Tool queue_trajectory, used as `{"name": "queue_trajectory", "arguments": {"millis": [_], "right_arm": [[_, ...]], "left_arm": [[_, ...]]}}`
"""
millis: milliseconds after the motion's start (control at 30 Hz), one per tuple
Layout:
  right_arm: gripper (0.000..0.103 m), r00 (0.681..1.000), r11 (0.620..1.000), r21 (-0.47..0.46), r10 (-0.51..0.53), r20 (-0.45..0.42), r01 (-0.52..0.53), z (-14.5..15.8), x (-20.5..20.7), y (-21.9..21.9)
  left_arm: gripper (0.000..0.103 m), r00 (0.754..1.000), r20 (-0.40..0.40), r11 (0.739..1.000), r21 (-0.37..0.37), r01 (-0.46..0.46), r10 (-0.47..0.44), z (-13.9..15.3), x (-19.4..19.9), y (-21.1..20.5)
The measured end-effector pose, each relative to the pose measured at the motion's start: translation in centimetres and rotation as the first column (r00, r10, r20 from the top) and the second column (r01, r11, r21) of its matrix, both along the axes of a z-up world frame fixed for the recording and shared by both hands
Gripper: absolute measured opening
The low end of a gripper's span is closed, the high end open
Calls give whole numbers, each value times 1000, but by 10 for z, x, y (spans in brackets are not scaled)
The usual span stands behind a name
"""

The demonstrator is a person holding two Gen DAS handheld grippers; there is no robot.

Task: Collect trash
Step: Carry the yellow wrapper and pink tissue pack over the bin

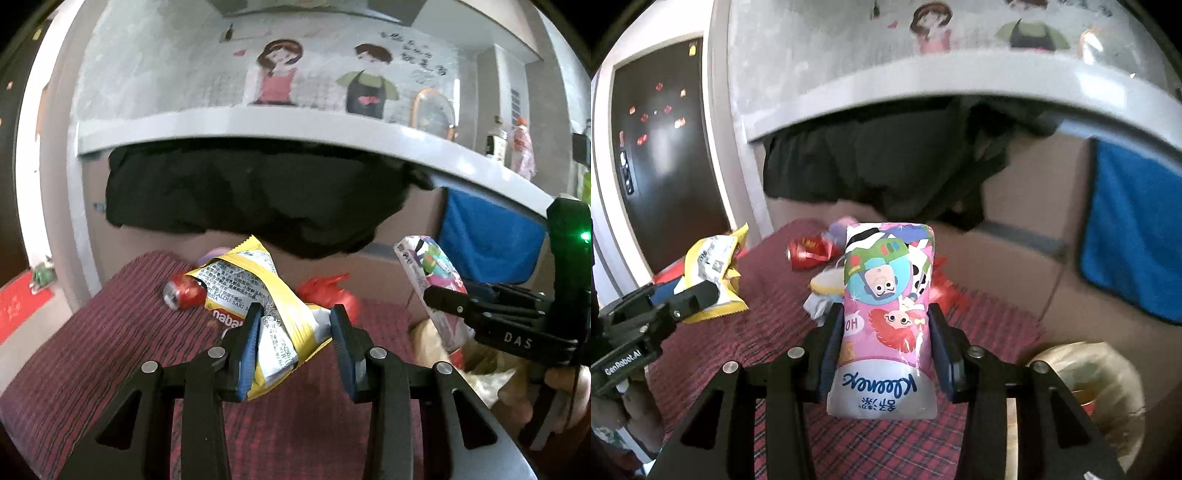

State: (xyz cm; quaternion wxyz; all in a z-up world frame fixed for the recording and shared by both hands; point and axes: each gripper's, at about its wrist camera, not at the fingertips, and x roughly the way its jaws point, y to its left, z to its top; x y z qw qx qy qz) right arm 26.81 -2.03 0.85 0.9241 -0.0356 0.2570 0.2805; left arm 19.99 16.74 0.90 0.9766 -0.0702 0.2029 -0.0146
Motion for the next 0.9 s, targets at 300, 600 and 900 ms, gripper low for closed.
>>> {"name": "queue_trajectory", "arguments": {"millis": [300,600,900], "right_arm": [[41,990,993,46,-115,87,111,28,-23,-81],[41,966,973,52,-231,113,226,34,-27,-155],[41,947,951,83,-306,95,299,26,-20,-206]], "left_arm": [[38,992,90,995,57,83,-88,39,8,-85],[38,984,122,989,76,123,-132,44,23,-163],[38,981,94,982,97,160,-169,30,37,-202]]}}
